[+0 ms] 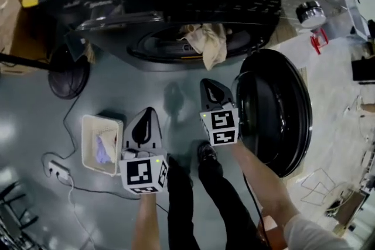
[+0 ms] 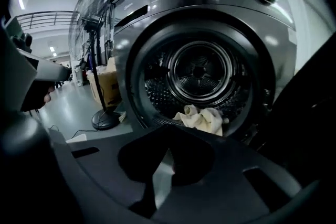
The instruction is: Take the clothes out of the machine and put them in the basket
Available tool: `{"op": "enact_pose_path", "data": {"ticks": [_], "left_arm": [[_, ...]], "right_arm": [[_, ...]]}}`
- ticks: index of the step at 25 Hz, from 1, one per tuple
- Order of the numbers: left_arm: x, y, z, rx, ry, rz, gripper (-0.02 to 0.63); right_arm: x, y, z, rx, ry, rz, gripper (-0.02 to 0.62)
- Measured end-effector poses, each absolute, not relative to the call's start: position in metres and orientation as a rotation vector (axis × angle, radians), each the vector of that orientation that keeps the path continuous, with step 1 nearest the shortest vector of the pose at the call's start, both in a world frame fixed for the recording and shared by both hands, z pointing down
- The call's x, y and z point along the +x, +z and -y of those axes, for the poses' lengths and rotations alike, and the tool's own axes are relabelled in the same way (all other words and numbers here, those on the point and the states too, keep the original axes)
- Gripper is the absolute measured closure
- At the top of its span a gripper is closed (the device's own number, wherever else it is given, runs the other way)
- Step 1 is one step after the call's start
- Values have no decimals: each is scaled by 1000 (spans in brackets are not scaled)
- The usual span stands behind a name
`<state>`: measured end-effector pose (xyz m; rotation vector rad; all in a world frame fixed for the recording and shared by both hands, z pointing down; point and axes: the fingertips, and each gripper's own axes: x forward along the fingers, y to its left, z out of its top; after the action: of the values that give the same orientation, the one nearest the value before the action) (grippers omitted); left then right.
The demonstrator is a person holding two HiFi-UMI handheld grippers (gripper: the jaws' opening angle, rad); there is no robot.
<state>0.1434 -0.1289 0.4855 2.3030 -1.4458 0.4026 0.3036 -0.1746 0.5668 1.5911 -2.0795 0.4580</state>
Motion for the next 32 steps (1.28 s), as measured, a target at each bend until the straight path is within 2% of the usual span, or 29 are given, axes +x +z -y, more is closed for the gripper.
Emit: {"op": "enact_pose_path", "data": {"ticks": [4, 9, 10, 11, 13, 17, 19, 23, 32], "left_arm": [[185, 485, 143, 2362, 401, 1364, 588], [203, 486, 155, 2364, 389, 1335, 588], [203, 487, 156, 2368, 388, 1334, 588], [202, 489, 157, 2372, 393, 1332, 588], [201, 494, 156, 2375, 407, 1328, 588], [197, 503, 154, 2368, 410, 1316, 588], [193, 507, 153, 2368, 423, 1314, 588], [181, 521, 156, 2373, 439, 1331, 588], [162, 559, 167, 2399, 411, 1356, 588]], "right_arm": [[337, 568, 184, 1692, 498, 2022, 571], [357, 570, 210, 1744, 515, 2017, 564], [356, 570, 216, 1746, 520, 2030, 526], [355, 571, 221, 1744, 525, 2048, 422], [352, 575, 229, 1739, 529, 2074, 257], [358, 589, 243, 1778, 537, 2037, 176], [366, 598, 254, 1817, 552, 2000, 115], [375, 622, 285, 1836, 565, 1960, 84], [386, 685, 332, 1829, 547, 1881, 71]]}}
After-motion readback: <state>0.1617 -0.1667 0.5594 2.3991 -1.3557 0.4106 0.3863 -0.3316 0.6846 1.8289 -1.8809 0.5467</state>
